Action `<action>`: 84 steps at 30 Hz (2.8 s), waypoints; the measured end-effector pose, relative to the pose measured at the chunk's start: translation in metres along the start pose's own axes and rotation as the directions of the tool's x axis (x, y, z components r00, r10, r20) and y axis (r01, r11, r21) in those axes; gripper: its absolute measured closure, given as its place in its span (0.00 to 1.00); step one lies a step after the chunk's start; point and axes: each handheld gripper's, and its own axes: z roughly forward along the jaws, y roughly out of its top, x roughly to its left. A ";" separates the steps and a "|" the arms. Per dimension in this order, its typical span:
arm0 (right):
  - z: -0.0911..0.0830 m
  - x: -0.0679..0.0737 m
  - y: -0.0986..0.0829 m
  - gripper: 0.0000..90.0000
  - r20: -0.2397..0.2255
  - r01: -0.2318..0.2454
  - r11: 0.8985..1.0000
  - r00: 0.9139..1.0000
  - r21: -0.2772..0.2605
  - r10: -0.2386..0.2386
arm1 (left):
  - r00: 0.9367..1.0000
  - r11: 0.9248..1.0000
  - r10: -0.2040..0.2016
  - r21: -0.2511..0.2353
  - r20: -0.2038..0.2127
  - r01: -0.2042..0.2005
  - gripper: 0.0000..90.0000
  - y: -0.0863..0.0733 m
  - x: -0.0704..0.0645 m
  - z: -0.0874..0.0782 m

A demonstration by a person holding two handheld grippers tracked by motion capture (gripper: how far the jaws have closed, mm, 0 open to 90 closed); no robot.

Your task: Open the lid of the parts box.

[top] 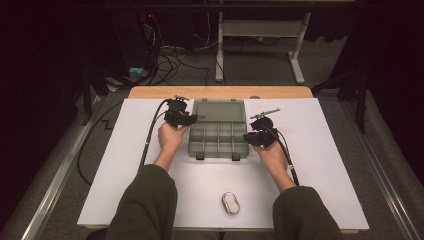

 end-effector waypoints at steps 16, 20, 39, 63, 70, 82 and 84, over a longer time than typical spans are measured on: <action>0.000 0.001 -0.001 0.83 0.008 0.007 1.000 1.000 -0.004 -0.007 | 0.998 0.998 0.055 -0.002 0.033 -0.055 0.52 -0.006 -0.001 -0.026; 0.000 0.001 -0.001 0.83 0.008 0.011 1.000 1.000 -0.005 -0.011 | 0.997 0.998 0.068 -0.008 0.040 -0.068 0.51 -0.008 -0.001 -0.032; -0.022 -0.002 -0.014 0.62 -0.005 0.054 0.993 0.998 -0.104 -0.055 | 0.991 0.995 0.103 -0.025 0.086 -0.101 0.48 -0.034 -0.002 -0.060; -0.056 -0.023 -0.049 0.52 -0.041 0.028 0.980 0.998 -0.197 -0.037 | 0.988 0.992 0.112 -0.064 0.105 -0.106 0.45 -0.069 -0.002 -0.081; -0.060 -0.024 -0.057 0.49 -0.046 0.034 0.977 0.998 -0.208 -0.044 | 0.985 0.992 0.107 -0.082 0.133 -0.097 0.46 -0.079 -0.001 -0.086; -0.067 -0.024 -0.073 0.47 -0.056 0.050 0.975 0.996 -0.216 -0.063 | 0.985 0.986 0.125 -0.125 0.120 -0.110 0.46 -0.099 -0.003 -0.096; -0.070 -0.025 -0.076 0.46 -0.057 0.050 0.974 0.996 -0.221 -0.064 | 0.984 0.986 0.130 -0.125 0.124 -0.115 0.46 -0.102 -0.003 -0.098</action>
